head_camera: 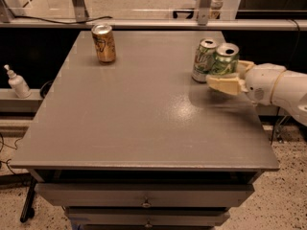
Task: Move green can near 7up can
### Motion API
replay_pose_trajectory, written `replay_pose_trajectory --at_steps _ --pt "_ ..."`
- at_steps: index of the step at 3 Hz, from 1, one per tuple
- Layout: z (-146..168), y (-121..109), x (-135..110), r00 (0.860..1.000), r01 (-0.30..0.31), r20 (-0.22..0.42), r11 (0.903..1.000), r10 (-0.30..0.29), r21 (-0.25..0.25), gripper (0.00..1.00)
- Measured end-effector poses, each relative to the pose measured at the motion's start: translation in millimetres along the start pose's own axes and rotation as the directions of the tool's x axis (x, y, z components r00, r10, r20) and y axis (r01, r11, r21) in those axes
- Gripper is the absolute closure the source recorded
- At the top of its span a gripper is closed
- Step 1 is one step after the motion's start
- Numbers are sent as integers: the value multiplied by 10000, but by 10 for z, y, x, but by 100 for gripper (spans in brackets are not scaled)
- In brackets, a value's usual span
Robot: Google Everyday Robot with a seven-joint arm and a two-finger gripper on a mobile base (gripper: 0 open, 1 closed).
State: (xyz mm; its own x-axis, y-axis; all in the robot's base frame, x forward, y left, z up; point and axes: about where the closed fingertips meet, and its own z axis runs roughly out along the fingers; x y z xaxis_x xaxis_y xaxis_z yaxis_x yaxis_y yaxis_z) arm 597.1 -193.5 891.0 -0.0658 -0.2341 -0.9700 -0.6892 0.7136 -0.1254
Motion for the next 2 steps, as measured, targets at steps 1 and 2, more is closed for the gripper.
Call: replay_pose_trajectory --at_steps 1,2 --pt "106 -9 86 9998 -18 182 9998 22 -193 100" --pt "104 -63 98 9994 248 261 9992 -240 -309 82"
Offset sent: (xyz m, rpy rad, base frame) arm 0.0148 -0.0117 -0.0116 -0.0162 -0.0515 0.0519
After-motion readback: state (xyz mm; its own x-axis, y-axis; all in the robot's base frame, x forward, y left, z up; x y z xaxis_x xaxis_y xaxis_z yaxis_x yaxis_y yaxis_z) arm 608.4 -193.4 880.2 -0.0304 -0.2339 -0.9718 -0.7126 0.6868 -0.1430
